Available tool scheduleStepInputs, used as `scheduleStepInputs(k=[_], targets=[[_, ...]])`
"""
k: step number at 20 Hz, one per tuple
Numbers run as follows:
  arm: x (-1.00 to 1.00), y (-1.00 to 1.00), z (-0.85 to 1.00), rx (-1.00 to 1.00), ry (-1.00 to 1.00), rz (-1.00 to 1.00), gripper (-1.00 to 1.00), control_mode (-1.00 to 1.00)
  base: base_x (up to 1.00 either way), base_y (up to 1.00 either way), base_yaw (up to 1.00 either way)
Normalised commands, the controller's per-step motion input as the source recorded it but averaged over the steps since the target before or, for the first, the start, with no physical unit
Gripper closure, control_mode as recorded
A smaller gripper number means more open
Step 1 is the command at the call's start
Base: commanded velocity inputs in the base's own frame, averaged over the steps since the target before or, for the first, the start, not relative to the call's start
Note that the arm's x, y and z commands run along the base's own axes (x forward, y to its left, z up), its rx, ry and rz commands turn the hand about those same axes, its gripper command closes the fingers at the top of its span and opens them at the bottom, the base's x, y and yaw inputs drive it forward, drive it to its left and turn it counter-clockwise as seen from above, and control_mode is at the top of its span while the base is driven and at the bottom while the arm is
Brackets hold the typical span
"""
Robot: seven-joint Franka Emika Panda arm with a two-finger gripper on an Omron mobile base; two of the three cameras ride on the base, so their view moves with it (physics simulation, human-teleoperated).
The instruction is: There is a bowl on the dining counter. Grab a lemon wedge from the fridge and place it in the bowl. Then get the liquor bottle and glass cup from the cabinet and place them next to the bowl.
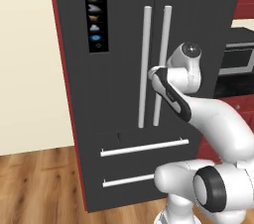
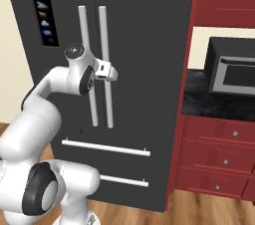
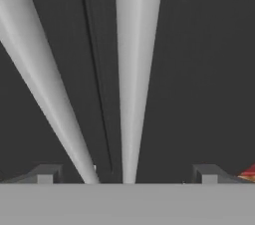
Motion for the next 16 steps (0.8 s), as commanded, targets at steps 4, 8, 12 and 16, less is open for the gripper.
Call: scheduleStepInputs(k=[4,8,12,16], targets=[[0.58,-0.03,0.0,0.0,0.0,-0.03,-1.0,-1.0,0.0,0.0,0.0],[0.56,-0.04,0.0,0.0,0.0,-0.02,-1.0,-1.0,0.0,0.0,0.0],[0.53,-0.06,0.0,0.0,-0.03,-0.01,-1.0,-1.0,0.0,0.0,0.0],[0.4,-0.09,0.0,0.0,-0.05,0.0,-1.0,-1.0,0.0,0.0,0.0]])
